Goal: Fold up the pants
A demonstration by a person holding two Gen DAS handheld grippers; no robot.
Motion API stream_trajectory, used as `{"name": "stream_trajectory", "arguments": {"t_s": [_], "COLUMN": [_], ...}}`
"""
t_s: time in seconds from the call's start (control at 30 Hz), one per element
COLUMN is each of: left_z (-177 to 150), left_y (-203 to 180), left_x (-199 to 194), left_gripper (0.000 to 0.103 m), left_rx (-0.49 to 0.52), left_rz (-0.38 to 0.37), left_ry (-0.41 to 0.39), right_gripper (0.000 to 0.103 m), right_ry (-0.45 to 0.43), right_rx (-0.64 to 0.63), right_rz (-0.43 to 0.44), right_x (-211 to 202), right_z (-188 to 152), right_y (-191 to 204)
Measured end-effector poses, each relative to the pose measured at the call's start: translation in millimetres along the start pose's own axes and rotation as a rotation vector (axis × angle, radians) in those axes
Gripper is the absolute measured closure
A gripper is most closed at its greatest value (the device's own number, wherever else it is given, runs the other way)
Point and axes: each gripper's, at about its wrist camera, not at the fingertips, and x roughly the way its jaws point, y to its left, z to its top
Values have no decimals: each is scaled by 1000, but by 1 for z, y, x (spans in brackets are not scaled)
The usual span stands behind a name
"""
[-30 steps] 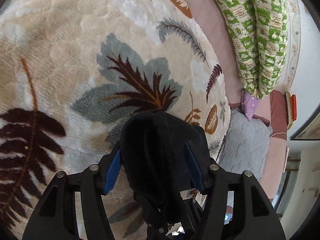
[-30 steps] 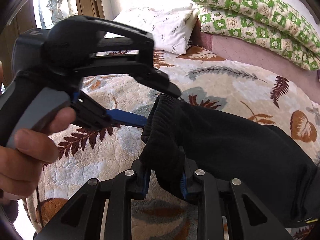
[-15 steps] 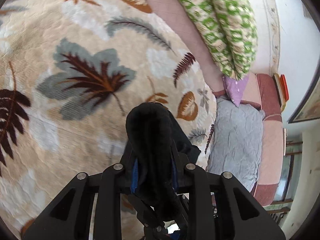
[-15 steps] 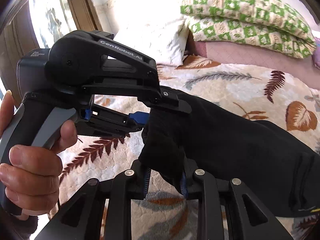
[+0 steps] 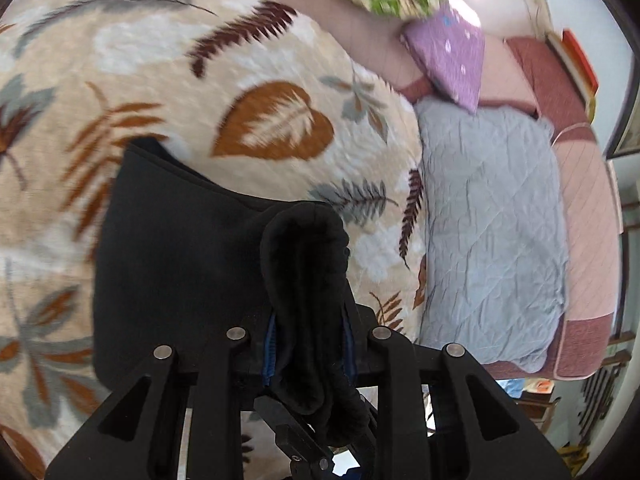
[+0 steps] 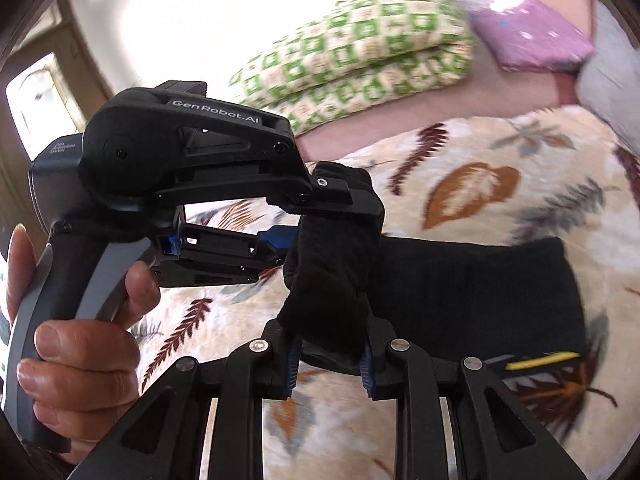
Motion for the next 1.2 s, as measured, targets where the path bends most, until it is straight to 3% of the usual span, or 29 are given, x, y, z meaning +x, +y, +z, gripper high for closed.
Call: {"name": "stream_trajectory", "arguments": {"t_s": [0.17, 0.3, 0.4, 0.47, 0.67, 0.8, 0.83, 0.97, 1.1, 1.2], "left_z": [1, 2, 4, 5, 1, -7, -9, -16, -32, -48], "left_y": [-34, -47, -52, -54, -53, -35, -25, 19, 49, 44], "left_x": [58, 95, 101, 94, 56, 2, -12, -49, -47, -35], "left_gripper": [80, 79, 70, 64, 64, 63, 58, 44, 44, 44], "left_rx": [53, 90, 99, 98, 97, 116, 115, 47, -31, -35], "left_rz": [71, 179, 208, 183, 96, 47, 48, 54, 0, -35], "left_ry": [66, 98, 120, 136, 155, 75, 44, -57, -20, 1], "right_gripper": [79, 77, 75, 73, 60, 58, 57, 50, 49, 49], "right_ry": [-30, -40, -27, -20, -30, -73, -95, -127, -87, -45], "right_rx": [147, 246, 342, 423, 535, 587, 599, 572, 494, 407], "right_rz": [-6, -2, 25, 71, 151, 148, 148, 108, 111, 85], "right_x": [-21, -27, -24, -23, -36, -63, -73, -91, -83, -71], "right_z": [-5, -11, -21, -27, -31, -34, -33, -18, 2, 13], "right_y": [-71, -115, -144, -162, -178, -190, -193, -194, -177, -160]}}
